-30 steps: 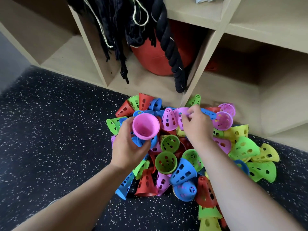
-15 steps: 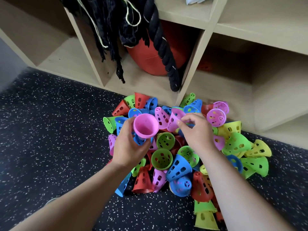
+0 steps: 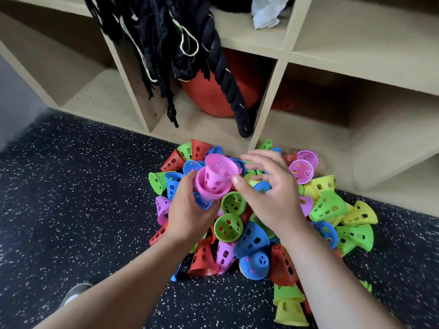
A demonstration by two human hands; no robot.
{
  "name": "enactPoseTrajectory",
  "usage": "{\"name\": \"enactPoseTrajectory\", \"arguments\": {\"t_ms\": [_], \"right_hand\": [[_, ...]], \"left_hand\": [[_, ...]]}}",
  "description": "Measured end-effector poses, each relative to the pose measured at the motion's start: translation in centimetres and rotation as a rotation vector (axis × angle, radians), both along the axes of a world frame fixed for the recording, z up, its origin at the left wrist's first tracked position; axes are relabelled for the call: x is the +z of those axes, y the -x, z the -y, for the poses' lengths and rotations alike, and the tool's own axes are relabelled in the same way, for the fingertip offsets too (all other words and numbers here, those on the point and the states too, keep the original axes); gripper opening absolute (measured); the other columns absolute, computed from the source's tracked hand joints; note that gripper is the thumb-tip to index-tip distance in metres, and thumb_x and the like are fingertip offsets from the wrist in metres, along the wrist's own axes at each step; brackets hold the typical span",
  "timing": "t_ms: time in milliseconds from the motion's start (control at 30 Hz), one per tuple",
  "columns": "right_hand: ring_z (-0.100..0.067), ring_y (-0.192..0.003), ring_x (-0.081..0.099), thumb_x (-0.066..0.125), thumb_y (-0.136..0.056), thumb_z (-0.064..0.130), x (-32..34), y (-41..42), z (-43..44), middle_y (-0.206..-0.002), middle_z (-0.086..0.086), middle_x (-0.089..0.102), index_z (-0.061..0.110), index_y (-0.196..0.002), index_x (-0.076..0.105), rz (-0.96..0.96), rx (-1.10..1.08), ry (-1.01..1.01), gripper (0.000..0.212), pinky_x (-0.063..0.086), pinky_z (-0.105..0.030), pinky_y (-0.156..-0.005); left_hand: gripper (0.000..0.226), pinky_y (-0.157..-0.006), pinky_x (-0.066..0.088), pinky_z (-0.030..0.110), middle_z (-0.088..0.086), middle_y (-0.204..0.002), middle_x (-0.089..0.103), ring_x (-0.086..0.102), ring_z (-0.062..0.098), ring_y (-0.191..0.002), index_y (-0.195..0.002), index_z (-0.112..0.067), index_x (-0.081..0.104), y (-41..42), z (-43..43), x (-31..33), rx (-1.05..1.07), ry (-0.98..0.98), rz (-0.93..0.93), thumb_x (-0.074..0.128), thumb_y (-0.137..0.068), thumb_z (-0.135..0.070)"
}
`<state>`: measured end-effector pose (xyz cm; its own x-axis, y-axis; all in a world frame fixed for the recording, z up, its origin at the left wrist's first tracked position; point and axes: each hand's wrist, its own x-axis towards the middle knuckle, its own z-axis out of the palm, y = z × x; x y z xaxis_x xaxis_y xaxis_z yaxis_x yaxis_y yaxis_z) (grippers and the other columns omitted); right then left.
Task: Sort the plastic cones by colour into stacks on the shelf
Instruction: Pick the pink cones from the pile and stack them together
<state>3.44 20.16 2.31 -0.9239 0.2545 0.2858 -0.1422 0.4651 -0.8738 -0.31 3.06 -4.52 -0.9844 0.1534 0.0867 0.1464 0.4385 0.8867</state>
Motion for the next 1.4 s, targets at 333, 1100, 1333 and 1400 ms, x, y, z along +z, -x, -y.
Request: {"name": "enactPoseTrajectory", "arguments": {"t_ms": [333,1100,1333,1400], "right_hand": [[-0.01,-0.092,0.066,0.069,-0.087,0.013,-4.5,4.1,0.0,-0.109,0.014,0.063,0.02,-0.108,0.073,0.064,-0.128,-0.128,0.022,0.054,-0.018,-0.072],[0.0,-0.058,0.055,0.062,-0.094,0.018,-3.1,4.9,-1.4,-0.083,0.015,0.068,0.022,-0.109,0.074,0.118,-0.457,0.192,0.02,0.044,-0.016,-0.059],[-0.001,-0.057,0.053,0.067,-0.09,0.021,1.5,1.5,-0.4,-0.071,0.011,0.064,0.029,-0.103,0.076,0.166,-0.197,0.194,0.018,0.044,-0.02,-0.06],[0.0,-0.054,0.05,0.069,-0.09,0.03,1.5,0.6,-0.6,-0.074,0.014,0.063,0.03,-0.108,0.075,0.208,-0.176,0.107,0.019,0.042,-0.013,-0.06]], "left_hand": [[0.07,-0.089,0.043,0.011,-0.013,-0.123,0.06,0.058,0.007,-0.111,-0.133,-0.026,0.049,2.0,1.5,-0.9,0.04,0.054,-0.001,0.084,-0.073,-0.018],[0.067,-0.087,0.045,0.014,-0.022,-0.115,0.056,0.055,0.001,-0.104,-0.121,-0.043,0.044,2.7,2.4,-1.7,0.019,0.136,-0.047,0.083,-0.072,-0.02],[0.064,-0.092,0.051,0.03,-0.012,-0.121,0.059,0.059,0.007,-0.11,-0.127,-0.035,0.046,0.4,-0.2,-0.3,-0.04,0.078,-0.075,0.082,-0.074,-0.027],[0.065,-0.092,0.052,0.031,-0.013,-0.121,0.059,0.058,0.006,-0.11,-0.126,-0.038,0.045,-0.2,-1.3,0.2,-0.054,0.061,-0.097,0.083,-0.074,-0.027]]}}
